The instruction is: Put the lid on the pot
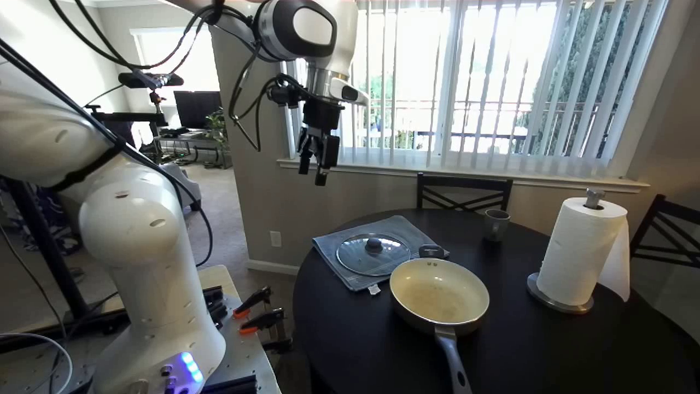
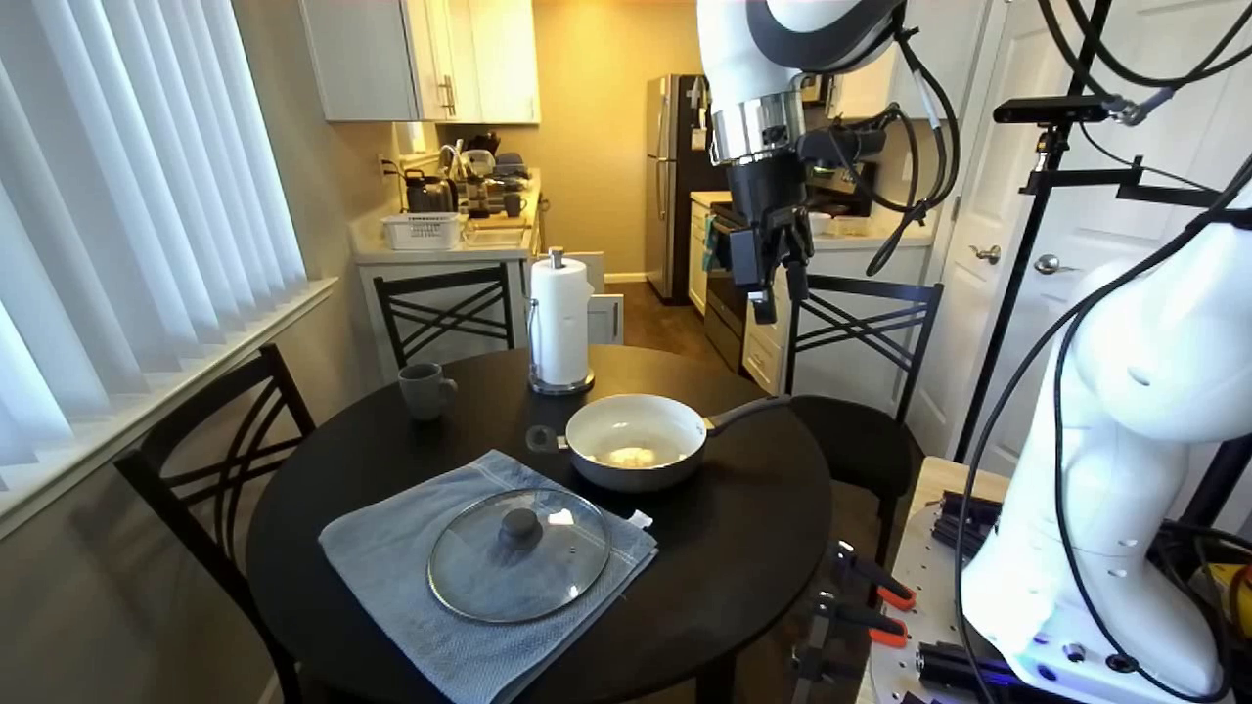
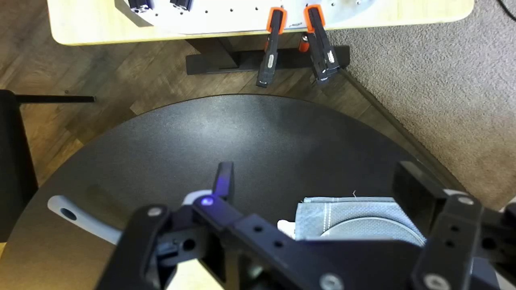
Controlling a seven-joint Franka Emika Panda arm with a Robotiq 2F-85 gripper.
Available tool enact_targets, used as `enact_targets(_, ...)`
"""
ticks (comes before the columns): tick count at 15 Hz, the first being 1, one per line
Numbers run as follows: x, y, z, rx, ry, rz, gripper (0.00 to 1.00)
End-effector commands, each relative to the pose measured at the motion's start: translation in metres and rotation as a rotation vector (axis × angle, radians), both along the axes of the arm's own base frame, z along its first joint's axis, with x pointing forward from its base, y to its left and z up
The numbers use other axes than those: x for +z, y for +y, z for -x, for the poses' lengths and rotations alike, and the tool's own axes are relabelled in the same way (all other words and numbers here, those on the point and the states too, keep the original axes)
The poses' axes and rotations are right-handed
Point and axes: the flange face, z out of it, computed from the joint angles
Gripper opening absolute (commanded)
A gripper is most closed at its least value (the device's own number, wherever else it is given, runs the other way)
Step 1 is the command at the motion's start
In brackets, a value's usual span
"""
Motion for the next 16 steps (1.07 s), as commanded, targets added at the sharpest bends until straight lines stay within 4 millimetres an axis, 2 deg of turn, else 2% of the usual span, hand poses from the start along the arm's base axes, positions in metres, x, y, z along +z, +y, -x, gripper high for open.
enact_targets(1,-0.008,0.032,-0.002,0.054,-0.007,-0.017,1.0)
enact_targets(2,-0.012,0.054,-0.002,0.086,-0.03,-0.035,1.0)
enact_targets(5,-0.024,0.138,0.003,0.201,-0.107,-0.141,1.0)
enact_targets(8,-0.037,0.221,0.002,0.268,-0.262,-0.2,1.0)
enact_targets(10,-0.044,0.259,-0.004,0.268,-0.393,-0.191,1.0)
enact_targets(11,-0.053,0.272,-0.007,0.268,-0.451,-0.181,1.0)
enact_targets(13,-0.09,0.29,-0.01,0.291,-0.526,-0.156,1.0)
enact_targets(14,-0.105,0.292,-0.016,0.283,-0.547,-0.138,1.0)
enact_targets(16,-0.128,0.277,-0.034,0.236,-0.55,-0.073,1.0)
